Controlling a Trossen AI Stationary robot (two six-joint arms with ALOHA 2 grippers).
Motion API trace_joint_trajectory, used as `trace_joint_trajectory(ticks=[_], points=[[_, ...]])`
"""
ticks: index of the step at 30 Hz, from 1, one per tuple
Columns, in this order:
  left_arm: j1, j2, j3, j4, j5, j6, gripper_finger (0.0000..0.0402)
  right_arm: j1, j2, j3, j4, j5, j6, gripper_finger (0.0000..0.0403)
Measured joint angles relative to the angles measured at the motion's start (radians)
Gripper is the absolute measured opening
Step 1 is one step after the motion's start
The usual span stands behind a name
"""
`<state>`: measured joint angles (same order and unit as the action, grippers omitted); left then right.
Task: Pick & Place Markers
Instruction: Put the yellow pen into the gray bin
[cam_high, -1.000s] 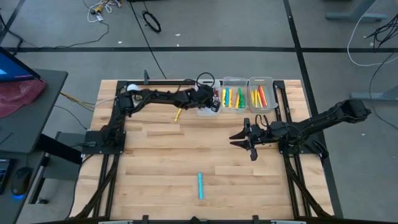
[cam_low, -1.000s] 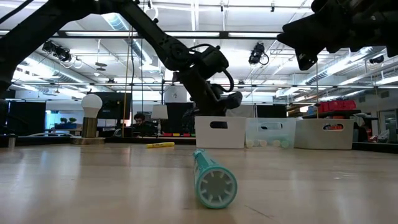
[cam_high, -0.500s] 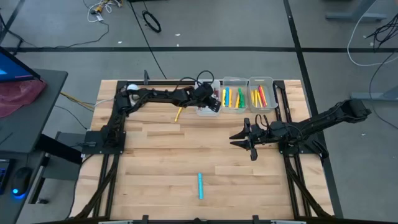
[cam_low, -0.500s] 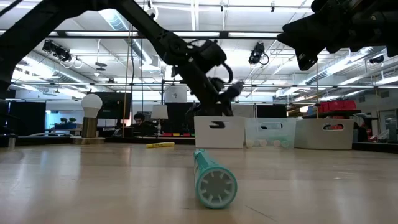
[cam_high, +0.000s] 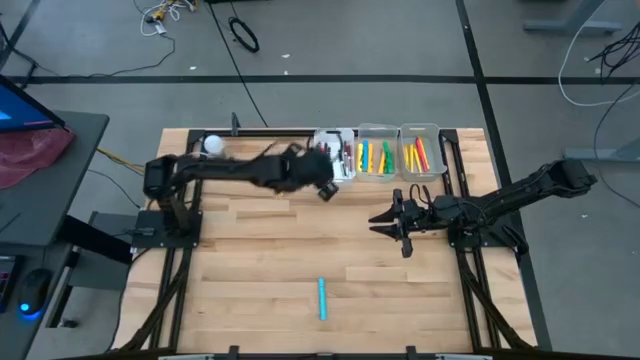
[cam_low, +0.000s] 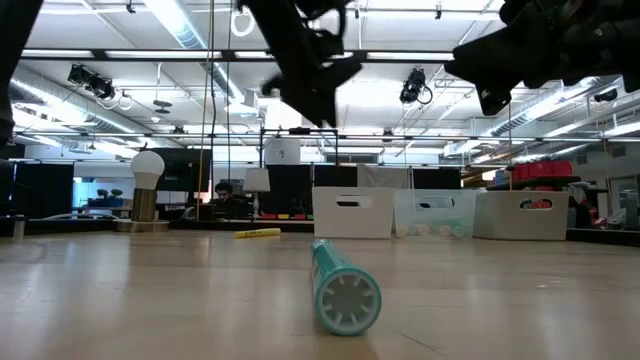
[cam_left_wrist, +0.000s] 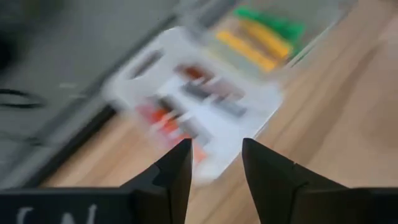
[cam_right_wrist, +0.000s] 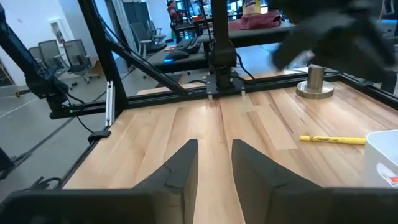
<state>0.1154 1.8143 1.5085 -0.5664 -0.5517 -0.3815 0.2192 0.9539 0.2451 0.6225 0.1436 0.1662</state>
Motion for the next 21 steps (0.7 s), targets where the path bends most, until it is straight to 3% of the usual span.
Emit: trace_joint_trajectory(ticks=[4, 10, 17, 21], points=[[-0.124, -0.023, 0.000, -0.232, -0.215, -0.136, 0.0145, 0.000, 0.000, 0.000, -0.003, 0.003, -0.010, 0.0097], [-0.239, -0.030, -0.105, -0.446, -0.210, -0.443, 0.0144, -0.001, 0.000, 0.000, -0.005, 0.006, -0.044, 0.0097], [-0.250, -0.032, -0.290, -0.400, -0.237, -0.756, 0.0147, -0.002, 0.008, 0.000, -0.012, 0.006, -0.040, 0.0097], [-0.188, -0.031, -0.386, -0.258, -0.231, -0.790, 0.0169, -0.002, 0.009, 0.000, -0.012, 0.007, -0.039, 0.0098]])
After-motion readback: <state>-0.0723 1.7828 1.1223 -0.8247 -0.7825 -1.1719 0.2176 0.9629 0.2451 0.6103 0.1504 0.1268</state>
